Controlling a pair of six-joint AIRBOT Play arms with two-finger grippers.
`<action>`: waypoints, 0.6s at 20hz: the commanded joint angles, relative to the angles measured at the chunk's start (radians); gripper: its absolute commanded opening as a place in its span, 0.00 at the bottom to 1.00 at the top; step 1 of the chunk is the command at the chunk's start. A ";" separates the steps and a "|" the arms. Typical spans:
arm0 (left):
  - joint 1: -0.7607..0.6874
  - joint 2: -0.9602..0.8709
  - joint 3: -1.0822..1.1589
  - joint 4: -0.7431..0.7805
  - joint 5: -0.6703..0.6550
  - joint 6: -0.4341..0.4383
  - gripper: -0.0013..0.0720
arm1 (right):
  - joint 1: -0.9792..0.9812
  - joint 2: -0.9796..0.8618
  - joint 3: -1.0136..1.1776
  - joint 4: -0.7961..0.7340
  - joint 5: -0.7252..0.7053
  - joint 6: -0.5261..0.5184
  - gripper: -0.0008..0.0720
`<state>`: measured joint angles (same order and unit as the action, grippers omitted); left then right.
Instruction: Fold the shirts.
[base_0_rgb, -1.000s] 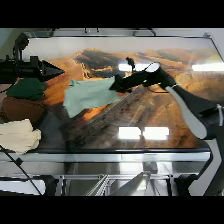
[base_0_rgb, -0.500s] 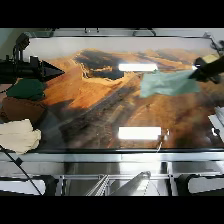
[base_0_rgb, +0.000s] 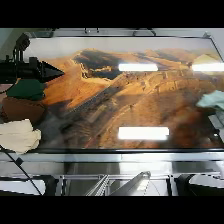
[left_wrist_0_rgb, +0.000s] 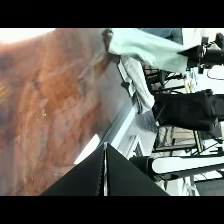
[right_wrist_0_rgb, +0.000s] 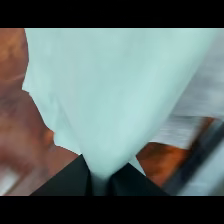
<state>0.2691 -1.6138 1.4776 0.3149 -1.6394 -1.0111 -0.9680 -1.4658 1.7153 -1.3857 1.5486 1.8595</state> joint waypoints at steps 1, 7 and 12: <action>-0.001 0.000 -0.036 0.000 -0.004 0.000 0.05 | -0.166 0.039 -0.019 -0.240 0.099 -0.008 0.04; -0.001 -0.001 -0.112 0.003 -0.003 0.006 0.05 | -0.279 0.039 -0.350 -0.349 -0.060 -0.052 0.04; -0.001 0.000 -0.068 0.003 -0.011 -0.008 0.05 | -0.277 0.016 -0.458 -0.346 -0.134 -0.068 0.97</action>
<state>0.2687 -1.6138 1.3903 0.3172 -1.6463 -1.0077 -1.2373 -1.4387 1.3128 -1.7203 1.4525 1.8084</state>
